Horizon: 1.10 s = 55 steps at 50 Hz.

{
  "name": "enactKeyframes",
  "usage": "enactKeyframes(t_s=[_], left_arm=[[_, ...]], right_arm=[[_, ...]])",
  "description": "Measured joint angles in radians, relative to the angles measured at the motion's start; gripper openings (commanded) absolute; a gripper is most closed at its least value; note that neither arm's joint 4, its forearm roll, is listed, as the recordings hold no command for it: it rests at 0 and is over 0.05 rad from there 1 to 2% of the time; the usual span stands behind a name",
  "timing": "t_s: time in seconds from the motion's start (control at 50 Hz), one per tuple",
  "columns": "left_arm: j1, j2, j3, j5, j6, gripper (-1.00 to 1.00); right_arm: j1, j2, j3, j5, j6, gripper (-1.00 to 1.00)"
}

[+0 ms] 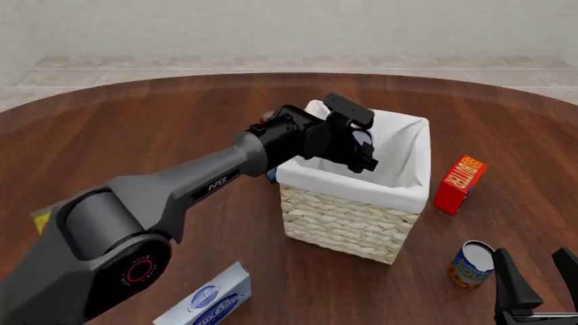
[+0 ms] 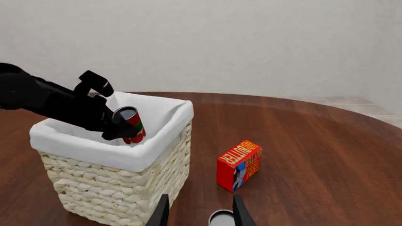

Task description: Pick up the tomato sauce, and put it in the basket.

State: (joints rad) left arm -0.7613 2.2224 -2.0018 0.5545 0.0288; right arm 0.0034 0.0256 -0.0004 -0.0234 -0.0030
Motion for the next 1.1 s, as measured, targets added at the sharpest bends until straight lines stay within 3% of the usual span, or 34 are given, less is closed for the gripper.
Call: enactKeyframes(t_s=[0.68,0.7,1.1], left_arm=[[0.002,0.066,-0.050,0.003,0.004,-1.00],[0.003,0.066,-0.049,0.000,0.005,1.00],[0.018,0.067,-0.049,-0.009,0.023,1.00]], right_arm=[[0.000,0.000,0.000,0.000,0.000,1.00],[0.000,0.000,0.000,0.000,0.000,1.00],[0.000,0.000,0.000,0.000,0.000,1.00]])
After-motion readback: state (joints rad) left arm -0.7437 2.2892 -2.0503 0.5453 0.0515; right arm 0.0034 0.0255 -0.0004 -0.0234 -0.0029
